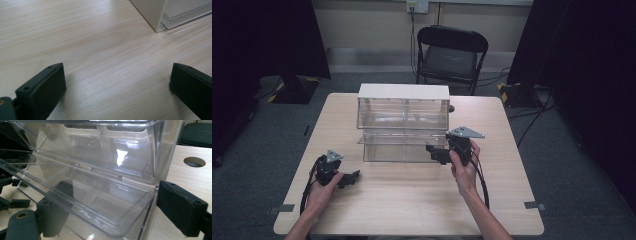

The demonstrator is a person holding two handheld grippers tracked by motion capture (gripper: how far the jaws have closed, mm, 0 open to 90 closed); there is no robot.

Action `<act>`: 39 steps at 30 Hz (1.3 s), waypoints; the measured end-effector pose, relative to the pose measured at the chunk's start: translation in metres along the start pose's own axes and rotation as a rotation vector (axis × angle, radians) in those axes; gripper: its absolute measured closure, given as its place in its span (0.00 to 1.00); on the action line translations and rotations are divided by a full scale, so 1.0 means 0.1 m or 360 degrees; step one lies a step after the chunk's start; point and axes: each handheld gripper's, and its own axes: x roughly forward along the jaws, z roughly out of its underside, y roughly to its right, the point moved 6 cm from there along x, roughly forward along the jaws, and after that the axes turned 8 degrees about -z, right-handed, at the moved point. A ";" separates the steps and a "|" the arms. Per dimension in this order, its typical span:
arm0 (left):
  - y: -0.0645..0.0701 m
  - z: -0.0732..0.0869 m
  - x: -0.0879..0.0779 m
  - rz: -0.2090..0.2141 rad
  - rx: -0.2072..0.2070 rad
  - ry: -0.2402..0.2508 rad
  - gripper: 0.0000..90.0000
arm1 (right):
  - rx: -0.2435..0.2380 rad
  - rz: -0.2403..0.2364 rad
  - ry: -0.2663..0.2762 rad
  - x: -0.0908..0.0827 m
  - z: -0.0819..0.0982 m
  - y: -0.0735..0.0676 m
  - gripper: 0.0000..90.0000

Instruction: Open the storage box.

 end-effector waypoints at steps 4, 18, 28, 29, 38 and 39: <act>0.00 0.00 0.00 0.0000 -0.0001 0.0000 0.00 | 0.0001 -0.0009 0.0012 -0.01 -0.02 0.00 0.15; 0.00 0.00 0.00 0.0000 -0.0001 0.0001 0.00 | -0.0013 -0.0015 0.0034 -0.02 -0.09 -0.02 0.15; 0.00 0.00 0.00 -0.0002 -0.0001 0.0001 0.00 | -0.0025 -0.0026 0.0066 -0.05 -0.21 -0.05 0.14; 0.00 0.00 0.00 -0.0005 -0.0006 0.0004 0.00 | -0.0030 -0.0023 0.0066 -0.06 -0.22 -0.05 0.14; 0.00 0.00 0.00 -0.0005 -0.0005 0.0004 0.00 | -0.0010 -0.0026 0.0074 -0.06 -0.22 -0.05 0.14; 0.00 0.00 0.00 -0.0005 -0.0005 0.0004 0.00 | -0.0006 -0.0027 0.0072 -0.06 -0.22 -0.05 0.14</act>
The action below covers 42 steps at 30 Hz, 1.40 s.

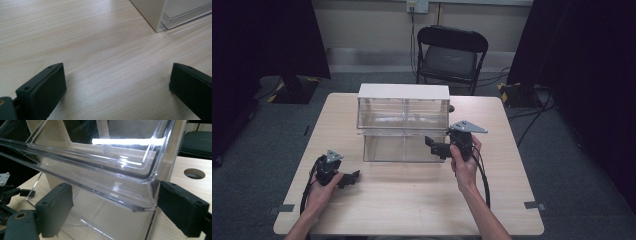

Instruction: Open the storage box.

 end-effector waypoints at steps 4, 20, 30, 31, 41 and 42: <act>0.00 0.00 0.00 0.0000 0.0000 0.0000 0.00 | 0.0008 -0.0004 0.0011 0.00 -0.01 0.00 0.14; 0.00 0.00 0.00 0.0001 -0.0001 0.0000 0.00 | 0.0013 -0.0023 0.0016 0.00 0.00 0.01 0.14; 0.00 0.00 0.00 0.0000 0.0000 0.0000 0.00 | 0.0010 -0.0028 0.0021 -0.01 0.00 0.01 0.14; 0.00 0.00 0.00 0.0000 0.0000 0.0000 0.00 | 0.0010 -0.0028 0.0022 -0.01 0.00 0.01 0.14; 0.00 0.00 0.00 0.0000 0.0000 0.0000 0.00 | 0.0007 -0.0038 0.0027 0.00 0.00 0.02 0.14; 0.00 0.00 0.00 0.0000 0.0001 -0.0001 0.00 | 0.0007 -0.0038 0.0029 0.00 0.00 0.02 0.14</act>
